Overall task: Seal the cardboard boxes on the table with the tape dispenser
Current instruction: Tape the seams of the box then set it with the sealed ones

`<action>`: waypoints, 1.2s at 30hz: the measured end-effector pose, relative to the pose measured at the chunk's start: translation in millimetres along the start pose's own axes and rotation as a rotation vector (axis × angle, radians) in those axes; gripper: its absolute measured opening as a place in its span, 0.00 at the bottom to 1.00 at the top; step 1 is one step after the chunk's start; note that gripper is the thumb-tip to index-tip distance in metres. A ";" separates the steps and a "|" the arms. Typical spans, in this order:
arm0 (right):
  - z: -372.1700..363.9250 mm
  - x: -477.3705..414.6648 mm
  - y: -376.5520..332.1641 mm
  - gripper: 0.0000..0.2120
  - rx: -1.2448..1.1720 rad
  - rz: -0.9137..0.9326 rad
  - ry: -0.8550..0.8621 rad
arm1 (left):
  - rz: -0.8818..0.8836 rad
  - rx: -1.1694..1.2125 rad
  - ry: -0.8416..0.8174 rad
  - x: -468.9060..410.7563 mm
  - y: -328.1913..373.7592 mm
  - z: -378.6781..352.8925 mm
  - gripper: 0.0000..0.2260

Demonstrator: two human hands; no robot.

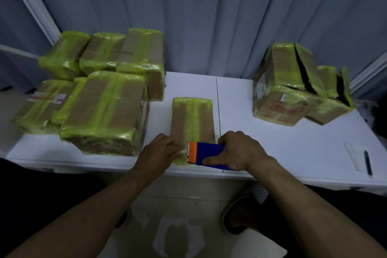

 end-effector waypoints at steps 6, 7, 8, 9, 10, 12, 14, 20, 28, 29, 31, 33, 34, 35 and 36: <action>1.5 15.9 10.6 0.29 -0.064 0.023 -0.002 | 0.058 0.045 0.012 3.0 -9.2 4.5 0.10; 2.5 18.0 12.4 0.29 -0.073 0.022 0.002 | 0.048 0.039 0.002 3.0 -7.6 4.9 0.10; 3.3 19.3 13.7 0.29 -0.082 0.017 0.001 | 0.045 0.037 -0.011 2.8 -6.1 5.2 0.11; 3.8 19.7 14.6 0.30 -0.094 0.009 -0.004 | 0.041 0.035 -0.021 2.8 -4.3 5.6 0.11; 4.0 19.1 15.1 0.30 -0.102 0.001 -0.007 | 0.038 0.028 -0.029 2.6 -3.0 6.3 0.11; 3.5 17.1 13.1 0.29 -0.085 -0.003 -0.003 | 0.029 -0.002 -0.047 3.6 -0.5 8.7 0.11; 1.2 14.9 11.6 0.28 -0.065 -0.014 0.008 | 0.019 -0.027 -0.062 3.5 0.4 9.3 0.13; -7.4 7.2 7.6 0.29 -0.013 -0.042 -0.033 | 0.015 -0.044 -0.116 6.0 9.3 4.8 0.22; -11.8 7.1 10.0 0.32 -0.016 -0.049 -0.027 | -0.017 -0.039 -0.047 -0.1 19.6 10.1 0.15; -11.3 8.0 10.2 0.31 -0.019 -0.047 -0.023 | -0.041 -0.056 -0.046 -0.2 22.3 9.5 0.16; -11.1 9.5 11.3 0.30 -0.030 -0.041 -0.021 | -0.073 -0.083 -0.053 0.1 25.3 9.1 0.17; -10.9 10.7 11.6 0.30 -0.060 -0.030 -0.036 | -0.076 -0.065 -0.046 -0.1 21.0 11.2 0.18; -11.0 11.7 11.8 0.29 -0.083 -0.025 -0.046 | -0.074 -0.044 -0.048 0.1 17.3 11.7 0.18; -9.7 12.5 12.2 0.29 -0.103 -0.018 -0.055 | -0.076 -0.031 -0.051 -1.0 14.5 11.7 0.17; -8.6 13.8 13.0 0.29 -0.115 -0.013 -0.063 | -0.078 -0.034 -0.061 -1.5 12.1 11.5 0.17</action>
Point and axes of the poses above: each hand's wrist, its own x-axis away from the middle knuckle, its own z-axis out of the back of the hand, y = z × x, the point moved 7 cm from there along -x, towards the middle knuckle, and after that the axes turned 7 degrees about -z, right-handed, at the moved point
